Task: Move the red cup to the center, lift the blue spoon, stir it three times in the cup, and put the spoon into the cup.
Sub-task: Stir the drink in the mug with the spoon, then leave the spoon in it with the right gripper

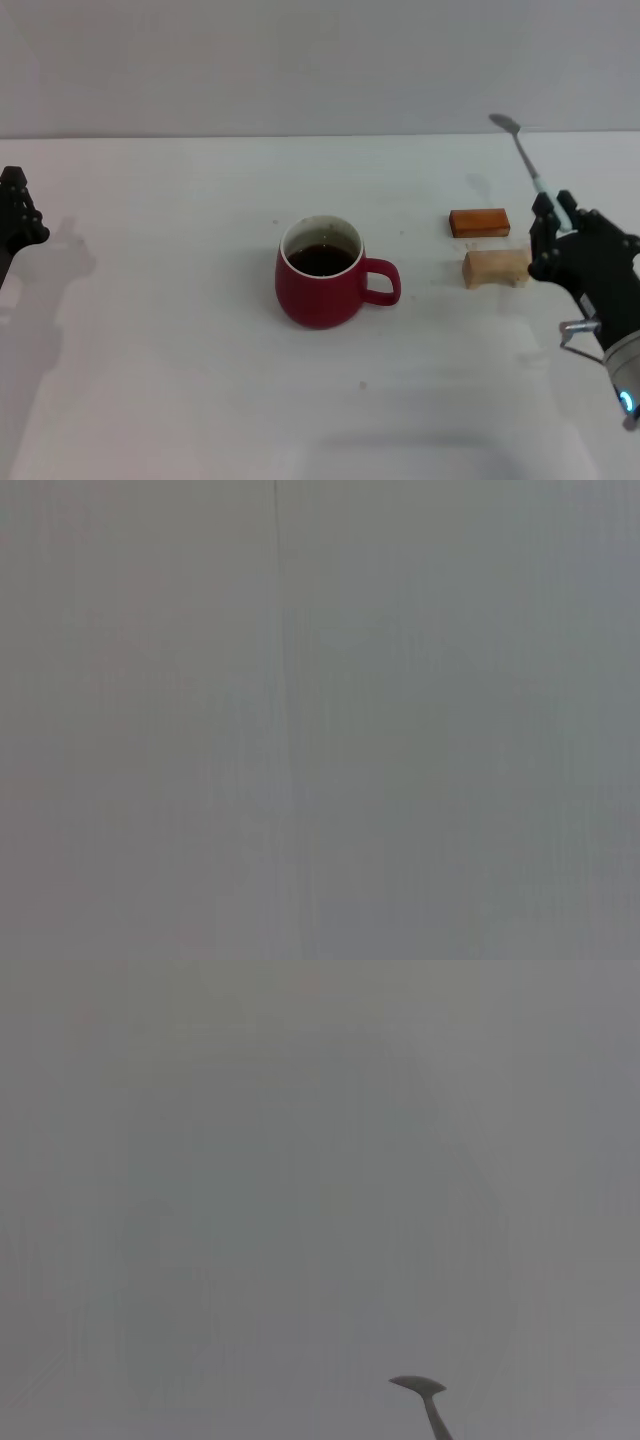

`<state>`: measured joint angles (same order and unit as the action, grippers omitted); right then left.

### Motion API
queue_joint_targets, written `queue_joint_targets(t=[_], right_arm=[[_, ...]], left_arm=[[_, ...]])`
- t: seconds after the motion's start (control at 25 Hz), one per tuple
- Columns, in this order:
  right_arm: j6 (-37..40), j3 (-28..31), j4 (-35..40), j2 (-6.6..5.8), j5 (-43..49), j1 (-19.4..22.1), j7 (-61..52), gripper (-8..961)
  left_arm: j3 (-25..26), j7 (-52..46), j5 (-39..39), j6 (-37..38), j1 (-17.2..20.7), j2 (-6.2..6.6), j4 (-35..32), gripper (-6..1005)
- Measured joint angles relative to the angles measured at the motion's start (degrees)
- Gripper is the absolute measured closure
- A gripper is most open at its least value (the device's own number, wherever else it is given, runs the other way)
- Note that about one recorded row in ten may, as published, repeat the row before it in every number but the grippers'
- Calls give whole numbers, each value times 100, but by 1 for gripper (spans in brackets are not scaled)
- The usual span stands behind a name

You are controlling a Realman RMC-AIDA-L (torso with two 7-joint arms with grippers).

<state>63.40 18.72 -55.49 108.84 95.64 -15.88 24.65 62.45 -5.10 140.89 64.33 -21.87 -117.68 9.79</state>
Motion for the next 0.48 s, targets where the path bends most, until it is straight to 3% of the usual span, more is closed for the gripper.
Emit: queue_joint_targets(t=[0.04, 0.08, 0.24, 0.48], right_arm=[[-34, 7, -181, -108, 0, -12, 8, 794], [-34, 7, -181, -108, 0, -12, 8, 794], [-450, 182, -661, -341, 8, -61, 175, 794], [-954, 558, -975, -432, 325, 14, 307, 794]], left_arm=[[0, 0, 0, 0, 0, 0, 0, 998], [4, 0, 0, -1, -1, -4, -4, 998], [4, 0, 0, -12, -1, -14, -4, 998], [5, 0, 0, -20, 4, -19, -4, 998]])
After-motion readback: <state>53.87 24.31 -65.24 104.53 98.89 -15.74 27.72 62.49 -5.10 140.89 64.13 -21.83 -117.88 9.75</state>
